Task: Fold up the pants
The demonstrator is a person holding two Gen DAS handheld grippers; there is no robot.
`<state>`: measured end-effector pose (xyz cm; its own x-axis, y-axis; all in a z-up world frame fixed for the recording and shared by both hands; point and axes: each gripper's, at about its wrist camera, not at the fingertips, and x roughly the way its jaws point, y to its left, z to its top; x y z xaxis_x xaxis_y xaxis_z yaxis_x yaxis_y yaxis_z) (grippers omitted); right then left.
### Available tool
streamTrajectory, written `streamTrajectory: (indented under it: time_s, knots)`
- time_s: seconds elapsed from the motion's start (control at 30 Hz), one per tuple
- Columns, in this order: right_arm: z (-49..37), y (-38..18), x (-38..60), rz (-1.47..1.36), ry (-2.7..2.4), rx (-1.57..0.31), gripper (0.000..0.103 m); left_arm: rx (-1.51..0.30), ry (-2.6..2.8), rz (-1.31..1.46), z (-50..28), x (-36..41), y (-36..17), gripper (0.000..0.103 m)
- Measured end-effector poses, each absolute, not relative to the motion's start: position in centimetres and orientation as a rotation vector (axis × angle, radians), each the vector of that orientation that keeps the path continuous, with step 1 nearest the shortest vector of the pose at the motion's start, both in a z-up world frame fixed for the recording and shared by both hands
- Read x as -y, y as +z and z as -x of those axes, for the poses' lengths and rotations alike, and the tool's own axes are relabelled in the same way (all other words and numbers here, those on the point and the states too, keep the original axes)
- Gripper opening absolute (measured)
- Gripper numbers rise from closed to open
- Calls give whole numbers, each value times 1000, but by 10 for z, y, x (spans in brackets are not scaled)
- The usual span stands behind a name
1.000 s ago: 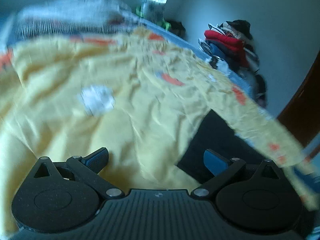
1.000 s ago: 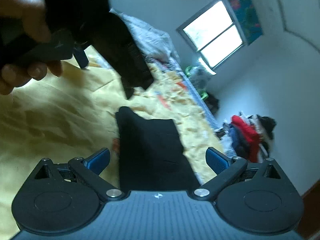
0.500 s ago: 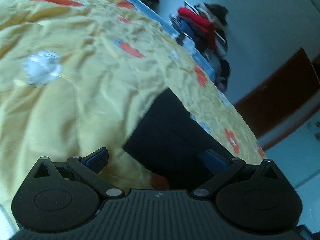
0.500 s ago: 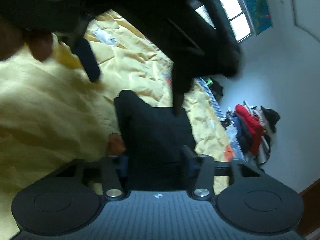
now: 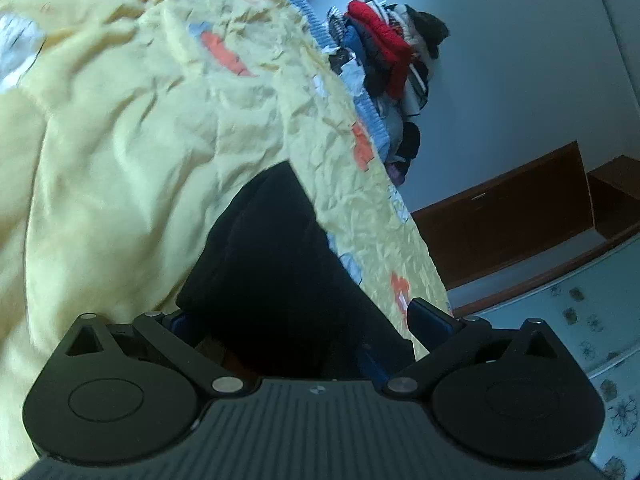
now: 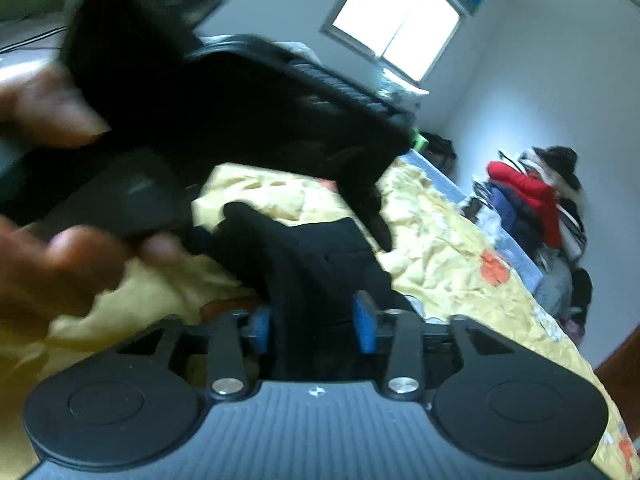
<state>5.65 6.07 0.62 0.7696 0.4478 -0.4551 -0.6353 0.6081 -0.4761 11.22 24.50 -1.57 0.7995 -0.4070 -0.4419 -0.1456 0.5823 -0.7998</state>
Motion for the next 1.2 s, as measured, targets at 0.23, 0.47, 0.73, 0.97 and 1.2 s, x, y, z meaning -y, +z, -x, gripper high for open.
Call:
streamTrajectory:
  time_s: [0.23, 0.47, 0.73, 0.97, 1.2]
  knots:
    - [-53, -12, -84, 789, 669, -320, 59, -655, -228, 825, -122, -239, -1, 102]
    - [-76, -3, -82, 677, 663, -342, 24, -682, -261, 763, -127, -235, -9, 102]
    - [-91, 14, -50, 455, 673, -378, 23, -683, -257, 797, -142, -234, -20, 84]
    - [-100, 44, 13, 183, 830, -457, 24, -707, -210, 729, -143, -234, -24, 29]
    - [-130, 39, 45, -103, 796, -582, 33, -578, -124, 440, -116, -189, 9, 24]
